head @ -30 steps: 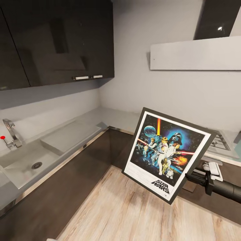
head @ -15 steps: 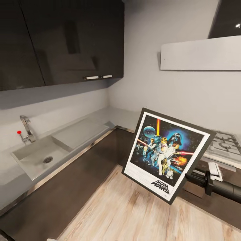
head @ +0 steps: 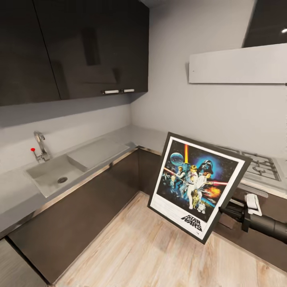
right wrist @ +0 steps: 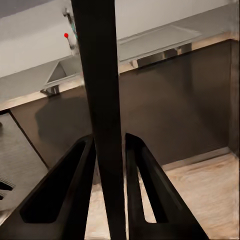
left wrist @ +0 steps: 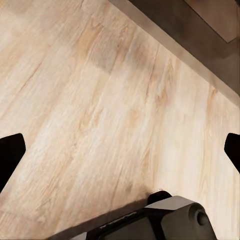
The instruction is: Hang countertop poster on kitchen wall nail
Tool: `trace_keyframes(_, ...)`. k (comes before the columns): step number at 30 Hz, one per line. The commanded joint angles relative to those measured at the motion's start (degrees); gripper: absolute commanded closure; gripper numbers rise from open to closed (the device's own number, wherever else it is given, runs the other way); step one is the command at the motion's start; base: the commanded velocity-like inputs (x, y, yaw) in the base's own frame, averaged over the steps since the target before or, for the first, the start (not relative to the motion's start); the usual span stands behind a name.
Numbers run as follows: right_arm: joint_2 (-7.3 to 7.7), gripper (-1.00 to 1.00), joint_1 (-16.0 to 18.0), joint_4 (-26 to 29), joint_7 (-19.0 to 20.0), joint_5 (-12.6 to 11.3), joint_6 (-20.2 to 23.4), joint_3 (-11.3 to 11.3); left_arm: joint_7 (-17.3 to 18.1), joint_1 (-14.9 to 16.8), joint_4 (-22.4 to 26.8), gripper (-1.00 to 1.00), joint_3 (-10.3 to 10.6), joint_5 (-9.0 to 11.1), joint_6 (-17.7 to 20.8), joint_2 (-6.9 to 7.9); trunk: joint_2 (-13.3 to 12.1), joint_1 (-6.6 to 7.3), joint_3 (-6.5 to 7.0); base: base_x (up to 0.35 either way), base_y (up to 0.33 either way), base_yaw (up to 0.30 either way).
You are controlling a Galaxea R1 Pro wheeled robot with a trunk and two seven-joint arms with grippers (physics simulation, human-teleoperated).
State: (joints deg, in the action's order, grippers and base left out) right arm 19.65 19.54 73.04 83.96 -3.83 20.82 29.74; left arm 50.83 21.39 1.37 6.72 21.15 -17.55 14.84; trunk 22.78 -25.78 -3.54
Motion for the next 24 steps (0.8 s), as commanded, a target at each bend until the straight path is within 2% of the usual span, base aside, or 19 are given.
trace_keyframes(1, -0.04, 1.00, 0.1, 0.0, -1.8, -0.2, 0.8, -0.1, 0.1, 0.1, 0.0, -1.00, 0.5, 0.4, -0.3, 0.02, 0.1, -0.01, -0.13, -0.290, -0.196, 0.001)
trace_keyframes(5, -0.10, 1.00, 0.1, 0.0, -4.6, -0.2, 0.8, -1.6, 0.1, 0.1, 0.0, -1.00, 0.5, 0.5, -0.3, 0.01, 0.1, -0.01, -0.13, -0.290, -0.195, 0.000)
trace_keyframes(7, -0.12, 1.00, 0.1, 0.1, -6.2, -0.2, 0.8, -4.3, 0.1, 0.1, 0.0, -1.00, 0.5, 0.4, -0.3, 0.01, 0.1, -0.01, -0.13, -0.290, -0.195, 0.014)
trace_keyframes(9, -0.13, 1.00, 0.1, 0.3, -7.8, -0.2, 0.8, -5.8, 0.1, 0.1, 0.0, -1.00, 0.5, 0.5, -0.3, 0.01, 0.1, -0.01, -0.15, -0.290, -0.195, 0.124)
trace_keyframes(16, -0.13, 1.00, 0.1, 1.3, -9.4, -0.2, 0.9, -7.2, 0.1, 0.1, 0.0, -1.00, 0.4, 0.5, -0.1, 0.02, 0.1, -0.01, -0.44, -0.158, -0.112, 0.205)
trace_keyframes(19, -0.13, 1.00, 0.0, 1.5, -10.1, -0.2, 0.9, -9.9, 0.1, 0.1, 0.0, -1.00, 0.4, 0.5, -0.1, 0.02, 0.1, -0.01, -0.60, -0.085, -0.019, 0.230)
trace_keyframes(24, -0.13, 1.00, 0.1, 1.5, -13.6, -0.2, 1.0, -12.1, 0.1, 0.1, 0.0, -1.00, 0.4, 0.5, -0.1, 0.08, 0.1, -0.01, -0.87, -0.248, -0.006, 0.233)
